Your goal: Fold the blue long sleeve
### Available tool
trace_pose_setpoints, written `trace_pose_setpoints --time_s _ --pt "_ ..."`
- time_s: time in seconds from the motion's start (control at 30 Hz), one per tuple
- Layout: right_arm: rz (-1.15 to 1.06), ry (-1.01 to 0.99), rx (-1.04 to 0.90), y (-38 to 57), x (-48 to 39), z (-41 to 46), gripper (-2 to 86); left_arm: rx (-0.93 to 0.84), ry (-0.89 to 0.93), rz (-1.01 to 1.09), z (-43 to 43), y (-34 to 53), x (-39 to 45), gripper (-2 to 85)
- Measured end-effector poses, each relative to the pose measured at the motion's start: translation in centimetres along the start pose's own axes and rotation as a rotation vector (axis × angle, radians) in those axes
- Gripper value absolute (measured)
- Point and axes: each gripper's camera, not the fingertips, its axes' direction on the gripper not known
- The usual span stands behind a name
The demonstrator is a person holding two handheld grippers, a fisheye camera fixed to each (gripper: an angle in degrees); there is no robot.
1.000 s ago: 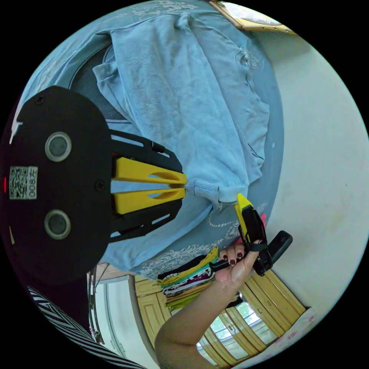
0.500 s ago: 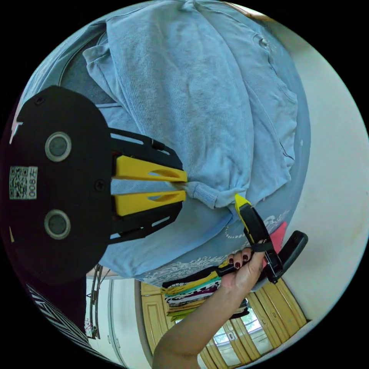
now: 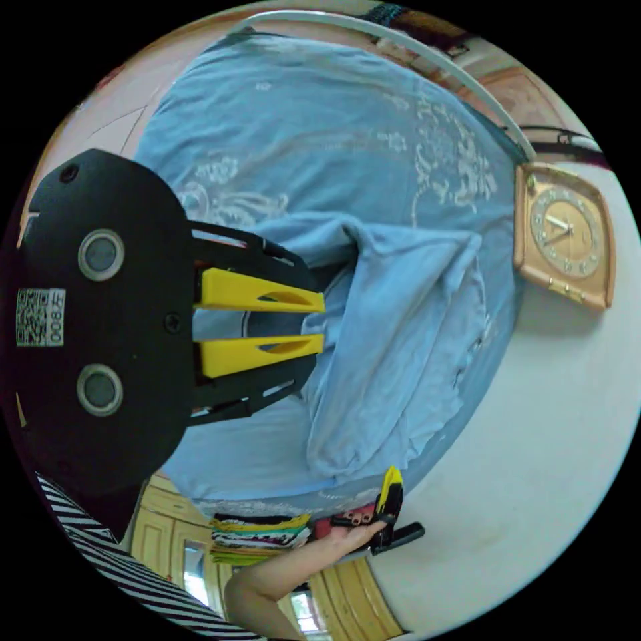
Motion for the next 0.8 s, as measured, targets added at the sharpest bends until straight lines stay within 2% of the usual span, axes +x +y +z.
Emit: trace_pose_setpoints --time_s 0.17,0.3,0.37,0.6,0.8 --pt "-0.350 -0.029 -0.184 -10.7 -12.8 10.4 8.2 0.046 -0.217 0.024 -0.8 -1.0 -2.8 7.8" --pt "-0.444 -0.032 -0.231 -15.6 -18.7 15.8 8.6 -0.023 -0.338 0.135 0.5 -1.0 -2.9 7.9" --pt "-0.472 0.028 -0.260 -17.8 -21.4 18.7 8.6 -0.019 -0.376 0.191 0.9 -0.7 -2.8 7.2" --pt "-0.456 0.098 -0.387 -21.0 -24.9 23.8 3.4 -0.005 -0.392 0.207 1.3 1.5 -4.7 1.8" --pt "-0.530 -0.089 -0.332 -22.8 -28.9 23.0 1.6 0.121 -0.342 0.100 -1.4 4.2 -8.4 0.8"
